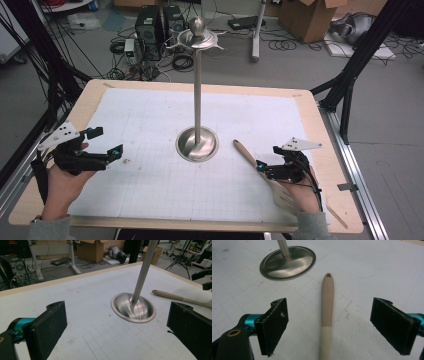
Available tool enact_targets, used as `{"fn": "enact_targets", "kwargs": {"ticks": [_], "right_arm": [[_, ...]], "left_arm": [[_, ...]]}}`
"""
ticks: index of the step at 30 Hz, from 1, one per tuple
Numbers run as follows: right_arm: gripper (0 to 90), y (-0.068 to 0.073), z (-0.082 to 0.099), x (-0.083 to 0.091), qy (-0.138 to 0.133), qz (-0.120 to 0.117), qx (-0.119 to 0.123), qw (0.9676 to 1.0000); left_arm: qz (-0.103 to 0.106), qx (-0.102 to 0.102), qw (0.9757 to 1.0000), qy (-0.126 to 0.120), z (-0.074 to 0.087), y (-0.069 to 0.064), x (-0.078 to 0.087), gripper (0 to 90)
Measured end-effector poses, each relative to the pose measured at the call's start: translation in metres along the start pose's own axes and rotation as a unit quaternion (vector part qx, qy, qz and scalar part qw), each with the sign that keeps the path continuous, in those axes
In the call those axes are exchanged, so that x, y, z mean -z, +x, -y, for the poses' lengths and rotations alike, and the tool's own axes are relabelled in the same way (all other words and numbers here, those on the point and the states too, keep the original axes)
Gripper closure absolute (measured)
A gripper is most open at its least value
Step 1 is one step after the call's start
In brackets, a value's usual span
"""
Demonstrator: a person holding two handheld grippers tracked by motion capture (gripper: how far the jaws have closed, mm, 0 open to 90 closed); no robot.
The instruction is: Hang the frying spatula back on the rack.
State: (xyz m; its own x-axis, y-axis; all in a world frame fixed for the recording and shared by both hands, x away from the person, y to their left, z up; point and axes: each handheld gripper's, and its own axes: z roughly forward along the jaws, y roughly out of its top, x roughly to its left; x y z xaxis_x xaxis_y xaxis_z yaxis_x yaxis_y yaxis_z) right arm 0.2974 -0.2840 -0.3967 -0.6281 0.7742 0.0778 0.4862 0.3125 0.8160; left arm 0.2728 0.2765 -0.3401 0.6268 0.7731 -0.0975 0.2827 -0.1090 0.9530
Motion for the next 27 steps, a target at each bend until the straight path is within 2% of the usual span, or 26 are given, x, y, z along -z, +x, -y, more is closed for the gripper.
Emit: {"fn": "enact_targets", "kwargs": {"ticks": [15,27], "right_arm": [[14.1,0.001,0.007,-0.015,0.025,-0.004,-0.005,0.9997],[14.1,-0.001,0.014,-0.019,0.039,-0.001,-0.009,0.9992]], "left_arm": [[0.001,0.000,1.0000,0.007,0.002,0.001,-0.003,3.3],[0.002,0.001,1.0000,0.006,0.001,0.001,-0.005,3.3]]}}
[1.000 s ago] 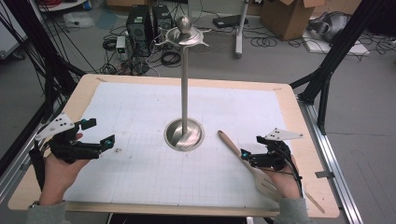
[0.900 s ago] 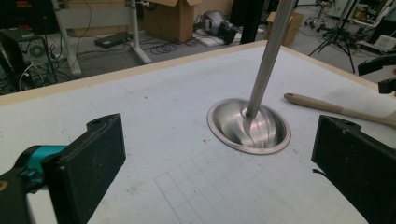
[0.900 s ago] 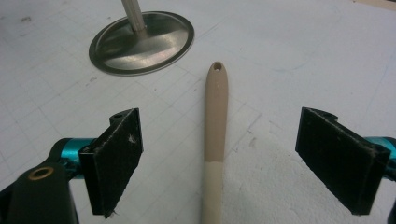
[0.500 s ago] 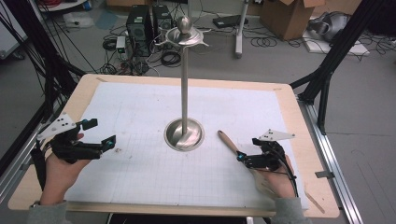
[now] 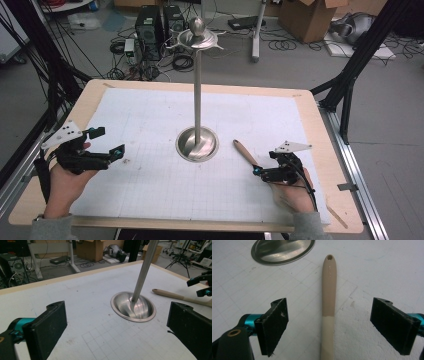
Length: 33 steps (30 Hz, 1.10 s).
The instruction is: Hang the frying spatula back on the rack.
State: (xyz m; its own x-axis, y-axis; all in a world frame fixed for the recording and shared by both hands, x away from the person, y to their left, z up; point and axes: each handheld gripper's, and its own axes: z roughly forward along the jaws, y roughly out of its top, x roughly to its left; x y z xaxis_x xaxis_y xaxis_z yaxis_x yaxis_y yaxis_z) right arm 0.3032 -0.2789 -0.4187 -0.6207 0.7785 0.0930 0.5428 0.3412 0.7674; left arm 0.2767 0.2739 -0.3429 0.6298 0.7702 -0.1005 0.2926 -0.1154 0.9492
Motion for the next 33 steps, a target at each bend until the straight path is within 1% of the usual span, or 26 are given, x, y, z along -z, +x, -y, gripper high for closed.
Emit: {"fn": "enact_targets", "kwargs": {"ticks": [7,9,16,19,20,22,24,26,29,30,33], "right_arm": [[14.3,0.001,0.002,-0.001,0.006,0.005,0.002,1.0000],[14.8,0.001,0.004,-0.003,0.012,0.009,0.002,0.9999],[15.8,0.001,0.007,-0.006,0.020,0.012,0.006,0.9997],[19.8,0.002,0.010,-0.006,0.014,0.021,0.013,0.9996],[20.5,0.003,0.011,-0.005,0.010,0.023,0.017,0.9996],[20.5,0.003,0.013,-0.006,0.008,0.023,0.015,0.9996],[20.5,0.003,0.014,-0.007,0.012,0.023,0.015,0.9996],[20.6,0.004,0.015,-0.007,0.015,0.025,0.011,0.9995],[21.2,0.003,0.016,-0.009,0.018,0.026,0.013,0.9994],[23.5,0.004,0.017,-0.009,0.019,0.026,0.018,0.9993],[25.9,0.005,0.019,-0.010,0.018,0.027,0.019,0.9993]], "left_arm": [[0.002,-0.002,1.0000,0.002,0.000,0.000,-0.002,3.3],[0.004,-0.001,1.0000,0.003,0.000,0.000,-0.003,3.3],[0.002,-0.003,1.0000,0.005,0.000,0.000,-0.004,3.3],[0.002,-0.002,1.0000,0.005,0.000,-0.001,-0.004,3.3],[0.002,-0.002,1.0000,0.006,0.001,-0.001,-0.005,3.3],[0.003,-0.003,1.0000,0.007,0.001,0.000,-0.005,3.3],[0.003,0.000,1.0000,0.006,0.001,-0.001,-0.006,3.3],[0.003,-0.001,1.0000,0.006,0.001,-0.001,-0.006,3.3],[0.003,-0.003,1.0000,0.006,0.001,0.000,-0.005,3.3],[0.003,-0.002,1.0000,0.006,0.001,0.000,-0.005,3.3],[0.002,0.001,1.0000,0.004,0.001,0.000,-0.005,3.3]]}}
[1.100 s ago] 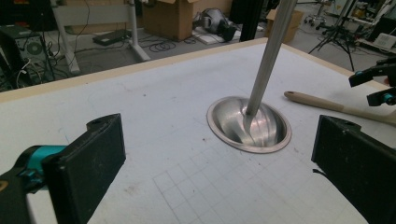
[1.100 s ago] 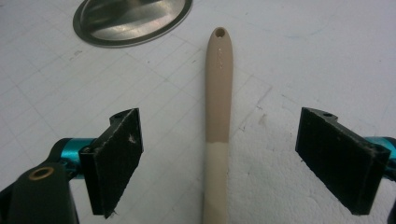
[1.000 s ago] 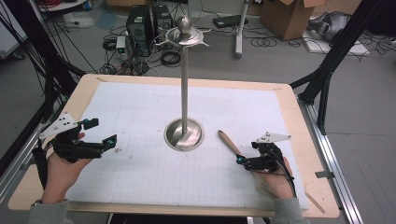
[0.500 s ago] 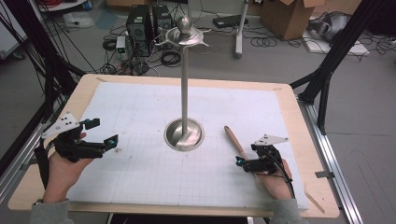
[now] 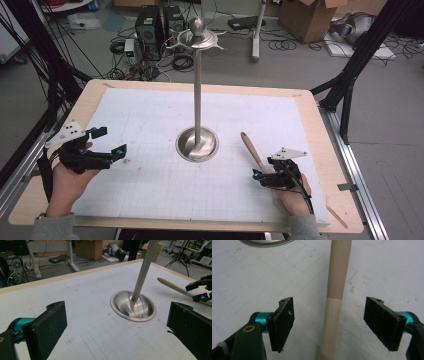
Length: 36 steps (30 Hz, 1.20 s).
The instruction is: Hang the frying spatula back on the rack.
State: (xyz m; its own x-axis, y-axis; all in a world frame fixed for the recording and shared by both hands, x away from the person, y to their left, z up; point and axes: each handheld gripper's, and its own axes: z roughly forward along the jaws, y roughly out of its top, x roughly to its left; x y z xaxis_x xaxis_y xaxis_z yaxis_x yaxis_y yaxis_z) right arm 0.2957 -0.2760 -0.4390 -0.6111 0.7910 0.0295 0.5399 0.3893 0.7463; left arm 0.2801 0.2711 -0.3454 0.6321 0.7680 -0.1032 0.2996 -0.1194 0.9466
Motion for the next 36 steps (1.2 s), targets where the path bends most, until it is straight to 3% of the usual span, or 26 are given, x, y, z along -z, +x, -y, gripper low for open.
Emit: {"fn": "enact_targets", "kwargs": {"ticks": [3,11,21,36], "right_arm": [[32.0,0.0003,0.0030,0.0004,-0.007,0.004,0.000,1.0000],[36.4,0.0001,0.0059,-0.0002,-0.005,0.006,0.000,1.0000],[50.6,0.0054,0.0080,-0.0012,-0.001,0.024,0.019,0.9995],[64.0,0.0037,0.0090,-0.0012,0.008,0.019,0.006,0.9998]], "left_arm": [[0.001,-0.001,1.0000,0.003,0.0004,0.0000,-0.0007,3.3],[0.002,0.000,1.0000,0.004,0.0012,-0.0003,-0.0024,3.3],[0.001,-0.001,1.0000,0.005,0.0019,0.0005,-0.0025,3.3],[0.001,0.000,1.0000,0.005,0.0020,0.0006,-0.0026,3.3]]}}
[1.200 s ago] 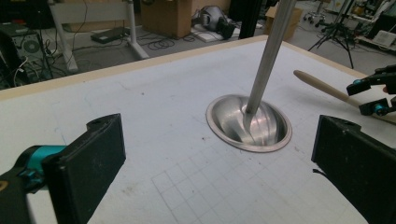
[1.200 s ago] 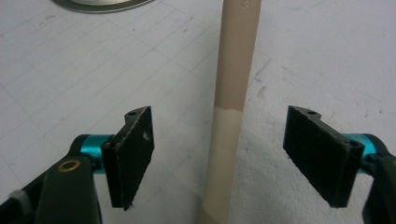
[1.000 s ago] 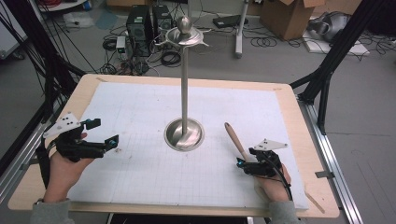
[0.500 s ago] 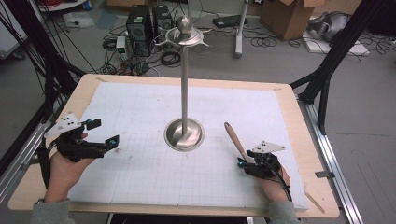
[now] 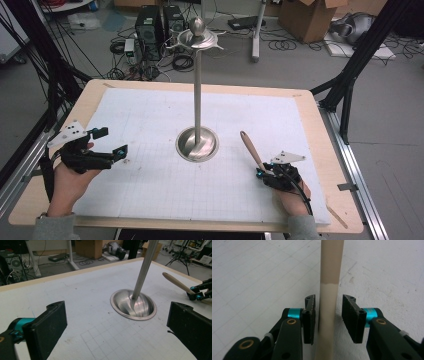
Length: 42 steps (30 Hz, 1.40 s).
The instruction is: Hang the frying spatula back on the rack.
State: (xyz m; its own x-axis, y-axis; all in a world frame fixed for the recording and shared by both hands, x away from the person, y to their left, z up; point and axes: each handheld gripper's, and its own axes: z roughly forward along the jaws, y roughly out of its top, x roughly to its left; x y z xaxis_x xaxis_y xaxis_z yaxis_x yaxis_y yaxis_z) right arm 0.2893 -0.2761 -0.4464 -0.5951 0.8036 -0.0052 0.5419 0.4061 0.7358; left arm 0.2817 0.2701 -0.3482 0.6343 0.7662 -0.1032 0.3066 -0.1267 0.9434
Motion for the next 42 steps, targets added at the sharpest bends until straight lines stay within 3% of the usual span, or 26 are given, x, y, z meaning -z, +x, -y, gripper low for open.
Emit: {"fn": "enact_targets", "kwargs": {"ticks": [4,14,24,38,42], "right_arm": [[65.3,-0.0010,0.0006,0.0004,0.001,-0.004,-0.008,1.0000],[74.4,0.0014,0.0013,0.0014,0.001,-0.005,-0.001,1.0000],[77.4,0.0040,0.0017,0.0019,0.000,0.005,-0.033,0.9994],[77.7,0.0061,-0.0002,0.0031,-0.001,-0.009,-0.019,0.9998],[77.7,0.0059,-0.0026,0.0075,-0.012,-0.015,-0.015,0.9997]], "left_arm": [[0.000,0.000,1.0000,0.000,-0.0001,-0.0003,0.0000,3.3],[-0.001,-0.001,1.0000,-0.001,-0.0006,0.0000,0.0009,3.3],[-0.001,-0.001,1.0000,-0.002,-0.0012,0.0000,0.0013,3.3],[0.000,-0.001,1.0000,-0.003,-0.0018,0.0000,0.0010,3.3],[0.002,-0.002,1.0000,-0.002,-0.0019,-0.0009,0.0012,3.3]]}}
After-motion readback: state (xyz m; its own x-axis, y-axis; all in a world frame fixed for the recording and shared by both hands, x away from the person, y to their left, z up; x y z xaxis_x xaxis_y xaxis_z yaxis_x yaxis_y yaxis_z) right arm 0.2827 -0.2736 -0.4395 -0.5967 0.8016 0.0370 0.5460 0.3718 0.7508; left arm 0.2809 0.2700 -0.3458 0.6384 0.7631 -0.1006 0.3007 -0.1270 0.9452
